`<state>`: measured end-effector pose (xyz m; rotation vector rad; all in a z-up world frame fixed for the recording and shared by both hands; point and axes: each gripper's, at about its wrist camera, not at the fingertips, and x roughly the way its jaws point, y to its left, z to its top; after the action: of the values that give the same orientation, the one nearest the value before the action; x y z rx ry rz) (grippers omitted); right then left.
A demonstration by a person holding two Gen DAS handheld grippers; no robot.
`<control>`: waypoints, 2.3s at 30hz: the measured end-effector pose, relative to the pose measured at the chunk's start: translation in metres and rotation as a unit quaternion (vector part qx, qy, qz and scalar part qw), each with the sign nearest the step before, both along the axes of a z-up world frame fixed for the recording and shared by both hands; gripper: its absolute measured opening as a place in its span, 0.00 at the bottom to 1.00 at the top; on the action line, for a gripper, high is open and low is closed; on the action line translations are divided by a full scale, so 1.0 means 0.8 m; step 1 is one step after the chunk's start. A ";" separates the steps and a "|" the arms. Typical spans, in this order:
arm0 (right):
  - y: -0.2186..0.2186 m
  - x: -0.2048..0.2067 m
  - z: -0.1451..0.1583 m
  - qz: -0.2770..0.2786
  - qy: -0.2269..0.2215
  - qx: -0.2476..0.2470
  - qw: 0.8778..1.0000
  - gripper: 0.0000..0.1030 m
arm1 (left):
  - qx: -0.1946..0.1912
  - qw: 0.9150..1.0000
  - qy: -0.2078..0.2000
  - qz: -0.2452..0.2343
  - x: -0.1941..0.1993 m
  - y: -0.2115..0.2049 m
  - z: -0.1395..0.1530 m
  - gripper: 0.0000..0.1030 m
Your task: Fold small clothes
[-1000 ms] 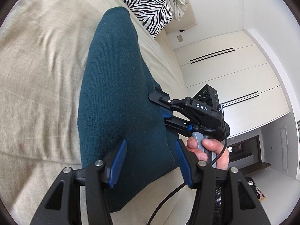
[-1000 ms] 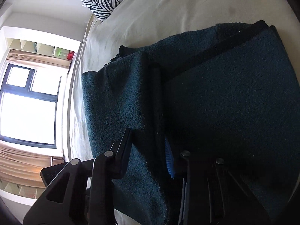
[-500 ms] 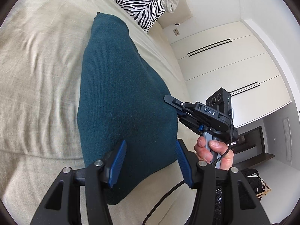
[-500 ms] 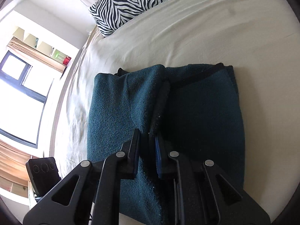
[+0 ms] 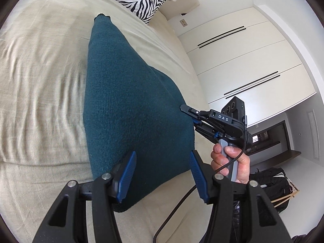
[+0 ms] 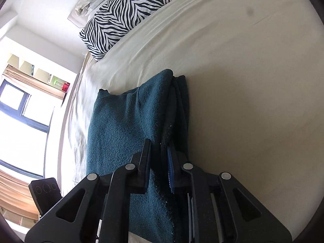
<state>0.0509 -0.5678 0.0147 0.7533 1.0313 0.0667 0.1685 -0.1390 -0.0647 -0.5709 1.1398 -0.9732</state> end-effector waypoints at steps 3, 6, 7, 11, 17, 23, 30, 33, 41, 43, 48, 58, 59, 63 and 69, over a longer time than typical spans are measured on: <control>0.002 0.010 -0.023 0.002 0.022 -0.003 1.000 0.13 | 0.010 1.000 -0.006 -0.002 0.010 -0.011 0.009 0.55; -0.006 0.012 -0.047 -0.024 0.023 0.029 0.999 0.15 | 0.027 0.999 -0.027 -0.003 0.022 -0.023 0.020 0.55; -0.010 0.010 -0.049 -0.033 0.019 0.045 0.998 0.17 | 0.034 0.999 -0.039 -0.003 0.026 -0.026 0.027 0.55; -0.021 -0.001 -0.028 -0.067 -0.009 0.017 0.998 0.48 | 0.053 0.995 -0.079 0.008 0.057 -0.038 0.047 0.58; -0.009 0.037 0.021 -0.036 -0.074 0.038 0.996 0.52 | 0.109 0.984 -0.139 0.020 0.117 -0.090 0.063 0.62; 0.024 0.108 -0.020 -0.002 -0.032 0.084 0.996 0.52 | 0.184 0.977 -0.106 0.010 0.177 -0.120 0.009 0.50; -0.005 0.119 -0.071 -0.033 -0.014 0.097 0.995 0.09 | 0.189 0.977 -0.099 0.006 0.192 -0.119 -0.013 0.44; 0.003 0.123 -0.058 -0.030 -0.011 0.064 0.997 0.11 | 0.194 0.975 -0.107 0.002 0.192 -0.121 -0.011 0.44; 0.033 0.124 -0.028 -0.005 -0.012 0.041 0.999 0.31 | 0.221 0.965 -0.143 0.007 0.166 -0.120 0.006 0.42; 0.023 0.119 -0.048 -0.010 -0.010 0.053 0.998 0.31 | 0.200 0.972 -0.124 0.011 0.174 -0.113 -0.003 0.42; 0.005 0.079 -0.026 -0.015 -0.026 0.061 0.998 0.33 | 0.214 0.966 -0.145 0.019 0.150 -0.098 0.023 0.37; 0.005 -0.004 -0.043 -0.007 -0.037 0.116 0.993 0.43 | 0.209 0.968 -0.140 -0.007 0.083 -0.087 0.007 0.40; 0.002 -0.010 -0.038 -0.019 -0.032 0.125 0.991 0.44 | 0.205 0.970 -0.133 -0.002 0.083 -0.083 0.012 0.40; 0.018 -0.040 0.008 0.013 -0.059 0.110 0.992 0.47 | 0.206 0.965 -0.161 0.017 0.058 -0.065 0.047 0.44; 0.042 -0.087 -0.028 0.032 -0.012 0.102 0.994 0.54 | 0.210 0.965 -0.157 0.017 0.015 -0.057 0.019 0.54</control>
<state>-0.0184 -0.5344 -0.0080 0.9026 1.0357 0.2397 0.1807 -0.1845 -0.0499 -0.0880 1.0060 -0.7308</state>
